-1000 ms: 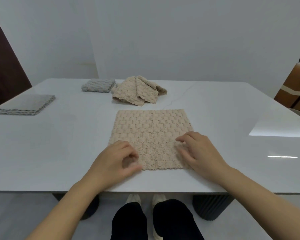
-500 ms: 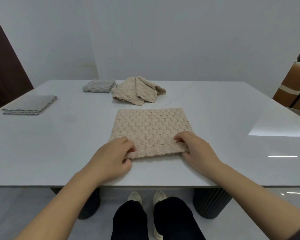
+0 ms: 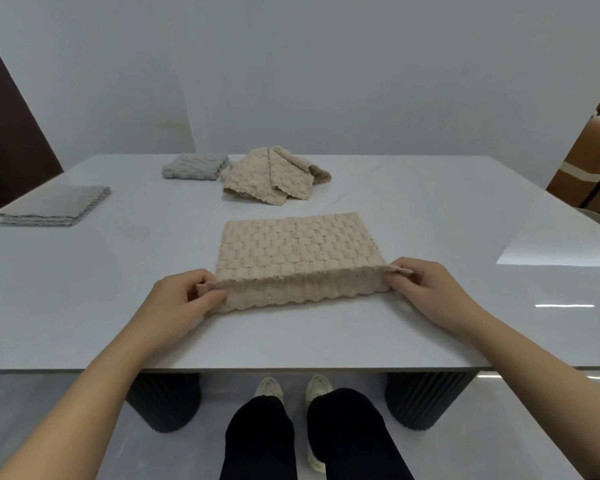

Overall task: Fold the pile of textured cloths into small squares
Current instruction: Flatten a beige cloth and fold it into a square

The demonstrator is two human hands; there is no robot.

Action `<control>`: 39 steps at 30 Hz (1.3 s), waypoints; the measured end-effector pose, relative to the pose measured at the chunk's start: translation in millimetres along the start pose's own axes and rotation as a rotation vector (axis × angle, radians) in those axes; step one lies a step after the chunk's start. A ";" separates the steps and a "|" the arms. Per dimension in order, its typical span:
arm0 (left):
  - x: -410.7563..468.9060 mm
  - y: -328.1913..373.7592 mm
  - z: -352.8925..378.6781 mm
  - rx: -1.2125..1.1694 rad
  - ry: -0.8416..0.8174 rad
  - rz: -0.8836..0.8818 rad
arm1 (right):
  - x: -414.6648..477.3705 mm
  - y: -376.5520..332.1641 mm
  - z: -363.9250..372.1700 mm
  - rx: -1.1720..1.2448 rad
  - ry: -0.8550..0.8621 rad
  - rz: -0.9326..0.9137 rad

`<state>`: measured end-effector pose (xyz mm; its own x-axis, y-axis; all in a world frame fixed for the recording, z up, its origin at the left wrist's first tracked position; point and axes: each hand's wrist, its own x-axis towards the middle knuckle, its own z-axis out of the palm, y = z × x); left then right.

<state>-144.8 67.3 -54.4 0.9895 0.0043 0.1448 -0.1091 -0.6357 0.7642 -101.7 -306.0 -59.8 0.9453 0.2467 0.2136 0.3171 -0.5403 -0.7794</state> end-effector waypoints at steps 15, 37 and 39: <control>129.6 -6.3 19.9 0.234 0.222 -0.080 | 121.2 15.8 5.0 -0.049 0.169 0.118; 167.6 -26.3 27.0 0.184 0.136 0.023 | 167.8 44.4 19.2 -0.161 0.128 -0.019; 166.2 -26.4 27.9 0.140 0.151 0.016 | 167.5 45.0 18.2 -0.116 0.129 -0.028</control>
<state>25.2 63.3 -68.0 0.9610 0.1022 0.2569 -0.1001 -0.7376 0.6678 69.5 -274.3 -69.9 0.9356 0.1613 0.3140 0.3430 -0.6256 -0.7007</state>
